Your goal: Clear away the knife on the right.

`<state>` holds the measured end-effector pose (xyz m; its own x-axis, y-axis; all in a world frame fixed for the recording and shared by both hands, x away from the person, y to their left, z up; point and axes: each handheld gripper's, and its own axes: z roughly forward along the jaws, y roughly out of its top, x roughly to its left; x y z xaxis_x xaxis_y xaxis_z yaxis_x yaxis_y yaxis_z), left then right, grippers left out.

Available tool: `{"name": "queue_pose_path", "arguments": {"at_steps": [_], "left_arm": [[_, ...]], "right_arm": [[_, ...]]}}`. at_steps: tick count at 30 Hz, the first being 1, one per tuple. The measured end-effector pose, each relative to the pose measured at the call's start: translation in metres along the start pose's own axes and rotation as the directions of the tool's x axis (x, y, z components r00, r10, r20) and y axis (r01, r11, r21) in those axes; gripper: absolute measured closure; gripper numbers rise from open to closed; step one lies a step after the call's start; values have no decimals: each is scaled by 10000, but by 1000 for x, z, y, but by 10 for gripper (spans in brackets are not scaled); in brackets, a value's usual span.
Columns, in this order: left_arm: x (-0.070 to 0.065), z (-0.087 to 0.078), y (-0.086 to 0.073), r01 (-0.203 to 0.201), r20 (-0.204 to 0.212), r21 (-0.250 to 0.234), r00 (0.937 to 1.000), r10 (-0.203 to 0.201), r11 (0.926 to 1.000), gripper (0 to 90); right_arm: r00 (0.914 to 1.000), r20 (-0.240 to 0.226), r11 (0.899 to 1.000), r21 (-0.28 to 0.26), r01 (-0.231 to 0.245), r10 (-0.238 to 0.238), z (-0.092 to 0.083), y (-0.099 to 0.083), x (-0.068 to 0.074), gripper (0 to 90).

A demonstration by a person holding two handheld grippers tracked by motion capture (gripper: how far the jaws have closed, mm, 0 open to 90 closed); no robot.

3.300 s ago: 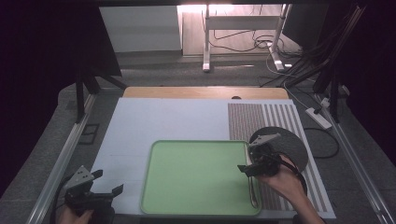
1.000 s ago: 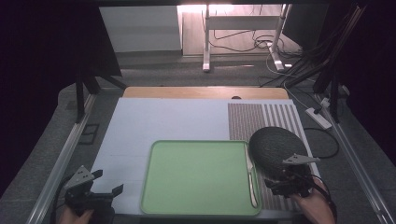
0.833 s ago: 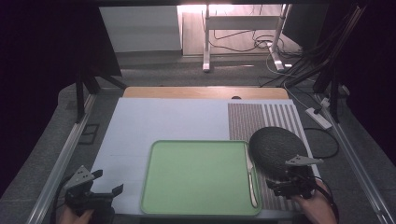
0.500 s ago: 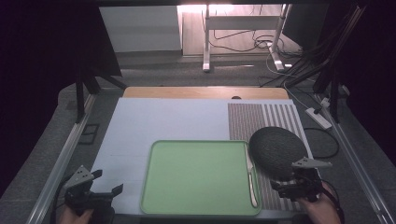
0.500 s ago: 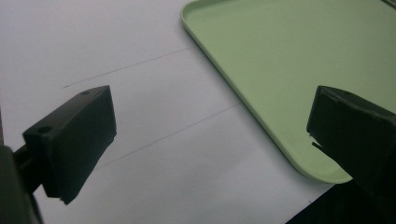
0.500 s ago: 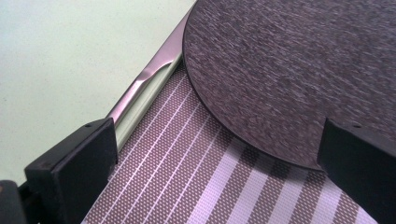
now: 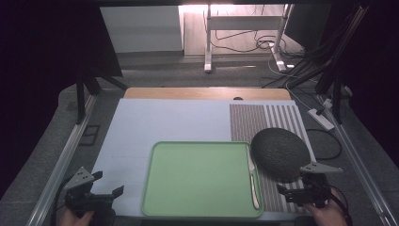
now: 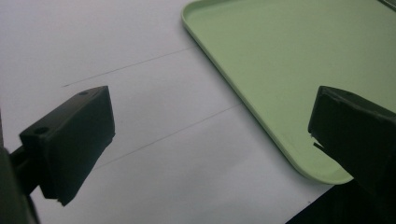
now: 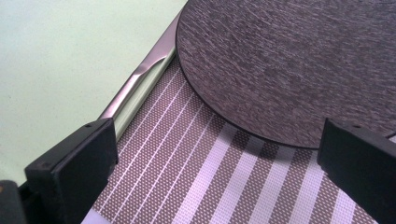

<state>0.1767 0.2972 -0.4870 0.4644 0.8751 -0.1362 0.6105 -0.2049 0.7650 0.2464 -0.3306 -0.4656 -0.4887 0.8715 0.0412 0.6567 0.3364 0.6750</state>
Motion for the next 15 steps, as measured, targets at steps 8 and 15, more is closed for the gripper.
{"name": "queue_pose_path", "arguments": {"at_steps": [8, 15], "left_arm": [[0, 0, 0, -16, 12, 10, 10000, 16, 10000, 15], [-1, 1, 1, -70, 7, 48, 10000, 70, 10000, 16]], "right_arm": [[9999, 110, 10000, 69, -20, 19, -7, -5, 1, 0], [9999, 103, 9999, -9, -117, 118, -11, -8, 0, 0]]}}
